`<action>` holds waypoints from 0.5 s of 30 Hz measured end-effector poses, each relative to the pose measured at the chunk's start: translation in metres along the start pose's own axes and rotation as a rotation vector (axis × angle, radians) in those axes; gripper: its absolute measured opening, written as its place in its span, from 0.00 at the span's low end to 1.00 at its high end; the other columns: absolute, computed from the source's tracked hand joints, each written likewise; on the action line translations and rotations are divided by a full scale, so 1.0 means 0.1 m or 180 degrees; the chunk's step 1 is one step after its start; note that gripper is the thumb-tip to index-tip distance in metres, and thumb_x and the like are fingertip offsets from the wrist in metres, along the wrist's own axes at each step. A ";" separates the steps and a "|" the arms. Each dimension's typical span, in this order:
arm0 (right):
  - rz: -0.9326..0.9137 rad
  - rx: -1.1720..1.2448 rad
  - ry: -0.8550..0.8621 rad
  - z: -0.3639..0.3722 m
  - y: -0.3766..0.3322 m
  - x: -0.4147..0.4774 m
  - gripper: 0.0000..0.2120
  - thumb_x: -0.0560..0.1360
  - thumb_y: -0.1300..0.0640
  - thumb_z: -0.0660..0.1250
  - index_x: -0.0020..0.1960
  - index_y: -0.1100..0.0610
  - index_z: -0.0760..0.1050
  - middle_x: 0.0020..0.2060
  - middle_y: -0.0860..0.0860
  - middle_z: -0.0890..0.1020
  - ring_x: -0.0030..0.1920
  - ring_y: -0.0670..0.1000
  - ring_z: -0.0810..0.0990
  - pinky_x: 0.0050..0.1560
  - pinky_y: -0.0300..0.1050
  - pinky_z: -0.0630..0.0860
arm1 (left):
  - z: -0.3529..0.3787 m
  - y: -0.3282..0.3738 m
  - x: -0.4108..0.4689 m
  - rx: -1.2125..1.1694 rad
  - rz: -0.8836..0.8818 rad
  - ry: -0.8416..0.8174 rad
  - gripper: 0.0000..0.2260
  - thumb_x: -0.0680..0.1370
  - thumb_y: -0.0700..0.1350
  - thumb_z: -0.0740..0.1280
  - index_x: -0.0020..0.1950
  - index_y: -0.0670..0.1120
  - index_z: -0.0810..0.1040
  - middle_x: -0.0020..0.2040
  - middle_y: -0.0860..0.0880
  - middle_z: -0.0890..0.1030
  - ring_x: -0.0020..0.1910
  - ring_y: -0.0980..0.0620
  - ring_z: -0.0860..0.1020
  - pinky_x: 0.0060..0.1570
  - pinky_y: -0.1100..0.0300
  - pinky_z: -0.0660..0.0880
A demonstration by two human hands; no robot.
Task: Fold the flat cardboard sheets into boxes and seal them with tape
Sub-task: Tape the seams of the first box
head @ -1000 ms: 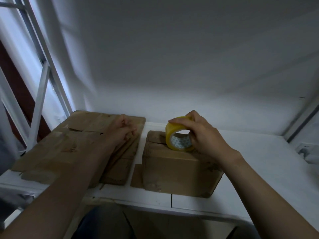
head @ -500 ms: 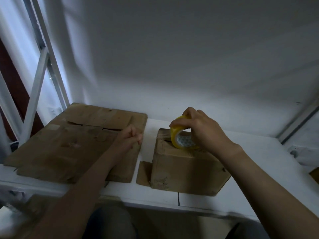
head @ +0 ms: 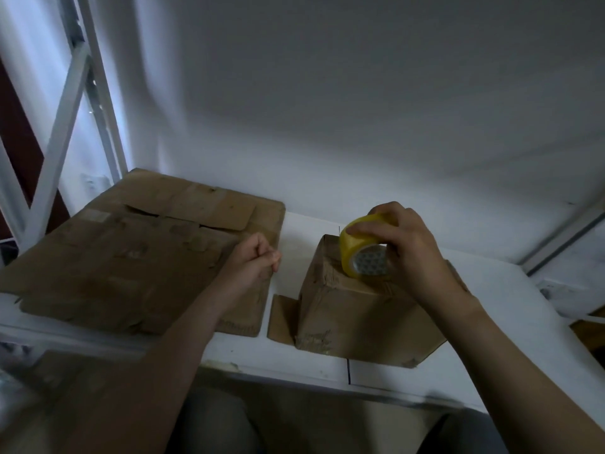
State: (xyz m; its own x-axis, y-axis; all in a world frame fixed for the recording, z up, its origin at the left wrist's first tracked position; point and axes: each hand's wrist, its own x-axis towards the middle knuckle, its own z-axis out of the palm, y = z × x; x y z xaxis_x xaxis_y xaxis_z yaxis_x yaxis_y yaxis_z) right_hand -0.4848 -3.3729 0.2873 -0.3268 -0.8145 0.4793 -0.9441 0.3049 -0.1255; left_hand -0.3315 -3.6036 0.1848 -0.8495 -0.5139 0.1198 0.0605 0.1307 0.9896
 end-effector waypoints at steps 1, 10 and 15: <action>0.0001 -0.0050 0.0000 0.01 -0.02 0.02 0.33 0.69 0.76 0.69 0.61 0.43 0.80 0.63 0.55 0.75 0.59 0.60 0.73 0.52 0.48 0.69 | 0.00 -0.01 -0.01 0.0000 -0.0015 -0.0006 0.12 0.81 0.35 0.63 0.41 0.44 0.64 0.37 0.46 0.77 0.33 0.59 0.75 0.36 0.73 0.71; 0.0211 -0.0239 0.0105 0.03 -0.09 0.06 0.34 0.67 0.73 0.55 0.59 0.44 0.82 0.60 0.54 0.76 0.54 0.59 0.72 0.47 0.48 0.69 | 0.23 -0.21 0.04 -0.0140 -0.0192 -0.0019 0.15 0.81 0.35 0.64 0.39 0.45 0.62 0.36 0.45 0.77 0.36 0.56 0.77 0.51 0.65 0.72; 0.0204 -0.0323 0.0204 -0.01 -0.09 0.07 0.34 0.68 0.74 0.57 0.62 0.46 0.82 0.61 0.56 0.76 0.56 0.60 0.73 0.48 0.50 0.71 | 0.32 -0.22 0.03 -0.0215 -0.0151 0.0154 0.15 0.81 0.34 0.63 0.39 0.45 0.62 0.38 0.42 0.77 0.35 0.60 0.77 0.36 0.73 0.70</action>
State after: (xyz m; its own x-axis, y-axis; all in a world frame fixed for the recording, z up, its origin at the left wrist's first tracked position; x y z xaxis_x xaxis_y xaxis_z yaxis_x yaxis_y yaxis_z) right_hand -0.4787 -3.3807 0.2928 -0.3797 -0.7595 0.5281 -0.9110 0.4063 -0.0707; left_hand -0.3524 -3.5805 0.1610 -0.8261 -0.5585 0.0748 0.0574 0.0487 0.9972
